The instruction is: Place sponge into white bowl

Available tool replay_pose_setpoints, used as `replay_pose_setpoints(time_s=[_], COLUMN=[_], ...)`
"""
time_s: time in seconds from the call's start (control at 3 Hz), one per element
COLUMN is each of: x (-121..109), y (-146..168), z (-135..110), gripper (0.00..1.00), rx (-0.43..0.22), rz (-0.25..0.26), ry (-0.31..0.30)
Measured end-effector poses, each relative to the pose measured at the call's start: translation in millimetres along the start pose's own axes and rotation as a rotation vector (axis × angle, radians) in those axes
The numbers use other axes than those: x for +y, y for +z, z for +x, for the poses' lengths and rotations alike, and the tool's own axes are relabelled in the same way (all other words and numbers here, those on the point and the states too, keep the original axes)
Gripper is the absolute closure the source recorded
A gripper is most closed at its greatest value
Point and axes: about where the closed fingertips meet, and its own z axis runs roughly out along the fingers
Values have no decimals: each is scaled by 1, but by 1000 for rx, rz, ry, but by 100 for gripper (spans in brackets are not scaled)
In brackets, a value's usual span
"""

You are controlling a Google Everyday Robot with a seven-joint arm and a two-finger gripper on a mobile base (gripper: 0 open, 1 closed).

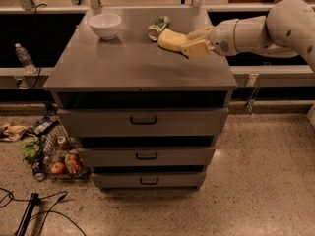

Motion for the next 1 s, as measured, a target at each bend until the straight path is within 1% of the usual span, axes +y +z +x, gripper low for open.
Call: replay_pose_setpoints(time_s=[0.33, 0.67, 1.0], x=[-9, -36, -43], y=[7, 67, 159], z=[-9, 2, 15], gripper=[100, 100, 100], rx=[-3, 64, 153], rz=[8, -31, -108], ry=[-8, 16, 46])
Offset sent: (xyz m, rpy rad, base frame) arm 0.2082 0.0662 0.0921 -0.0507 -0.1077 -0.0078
